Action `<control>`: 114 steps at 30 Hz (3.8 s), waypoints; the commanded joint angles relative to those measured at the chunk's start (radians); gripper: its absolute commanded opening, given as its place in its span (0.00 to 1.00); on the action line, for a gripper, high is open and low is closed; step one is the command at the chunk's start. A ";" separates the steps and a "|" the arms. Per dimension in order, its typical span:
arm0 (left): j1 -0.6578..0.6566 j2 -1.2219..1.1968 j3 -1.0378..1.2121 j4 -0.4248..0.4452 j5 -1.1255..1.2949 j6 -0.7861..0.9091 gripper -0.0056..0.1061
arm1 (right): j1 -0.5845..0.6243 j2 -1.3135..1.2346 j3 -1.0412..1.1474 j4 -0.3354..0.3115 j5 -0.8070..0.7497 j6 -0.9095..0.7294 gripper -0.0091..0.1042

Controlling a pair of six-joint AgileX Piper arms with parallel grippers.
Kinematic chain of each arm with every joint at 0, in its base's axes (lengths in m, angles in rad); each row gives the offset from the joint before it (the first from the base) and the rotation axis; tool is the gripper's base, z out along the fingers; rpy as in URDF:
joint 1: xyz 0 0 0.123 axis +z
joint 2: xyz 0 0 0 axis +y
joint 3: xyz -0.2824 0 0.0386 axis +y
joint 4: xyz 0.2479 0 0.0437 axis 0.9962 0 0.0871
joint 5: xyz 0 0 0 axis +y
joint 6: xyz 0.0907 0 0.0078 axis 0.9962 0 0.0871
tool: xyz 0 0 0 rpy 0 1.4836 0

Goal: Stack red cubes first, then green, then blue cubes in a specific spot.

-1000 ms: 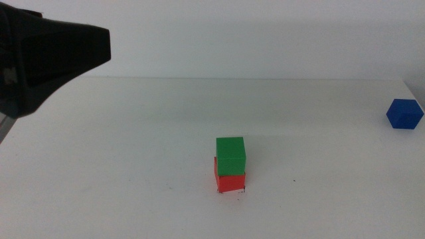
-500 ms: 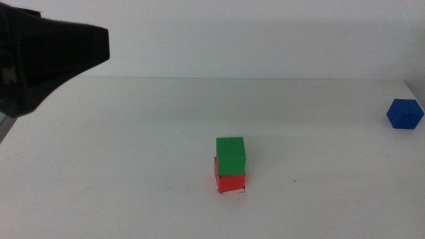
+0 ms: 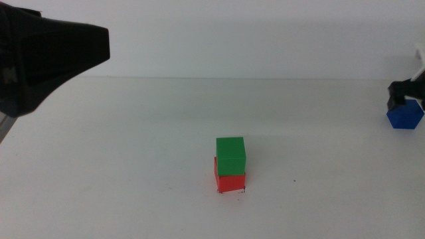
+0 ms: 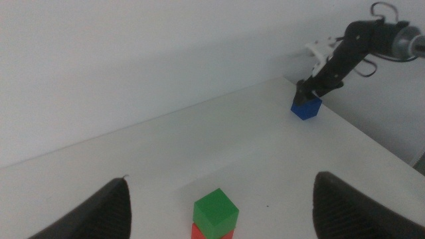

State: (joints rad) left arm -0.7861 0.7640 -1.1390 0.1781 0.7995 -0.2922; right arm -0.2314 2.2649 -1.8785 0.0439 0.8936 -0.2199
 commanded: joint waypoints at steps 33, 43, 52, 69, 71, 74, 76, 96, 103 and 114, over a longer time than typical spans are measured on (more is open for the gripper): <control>0.000 -0.002 -0.001 0.005 -0.015 -0.012 0.89 | 1.035 -0.536 0.340 -0.493 0.185 1.097 0.06; 0.000 -0.002 -0.001 0.005 -0.019 -0.012 0.89 | 1.089 -0.356 0.140 -0.469 0.239 1.110 0.06; 0.000 -0.002 -0.001 0.005 -0.019 -0.012 0.89 | 1.082 -0.292 0.120 -0.464 0.238 1.101 0.06; 0.000 -0.002 -0.001 0.007 -0.025 -0.012 0.89 | 1.069 -0.252 0.122 -0.465 0.210 1.101 0.41; 0.000 -0.002 -0.001 0.007 -0.025 -0.012 0.89 | 1.069 -0.252 0.122 -0.465 0.202 1.101 0.56; 0.000 -0.002 -0.001 0.007 -0.025 -0.012 0.89 | 1.069 -0.259 0.122 -0.488 0.202 1.101 0.79; 0.000 -0.002 -0.001 0.007 -0.027 -0.012 0.89 | 1.069 -0.290 0.122 -0.501 0.202 1.101 0.90; 0.000 -0.002 -0.001 0.007 -0.030 -0.012 0.89 | 0.508 -1.452 0.883 -0.188 -0.175 0.425 0.90; 0.000 -0.002 -0.001 0.007 -0.033 -0.012 0.89 | 0.361 -1.489 0.941 -0.071 -0.183 0.297 0.90; 0.000 -0.002 0.011 0.030 -0.033 -0.012 0.89 | 0.361 -1.491 0.941 -0.063 -0.186 0.300 0.90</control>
State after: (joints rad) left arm -0.7861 0.7640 -1.1352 0.1934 0.7789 -0.2942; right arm 0.1383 0.7774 -0.9402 -0.0162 0.7194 0.0920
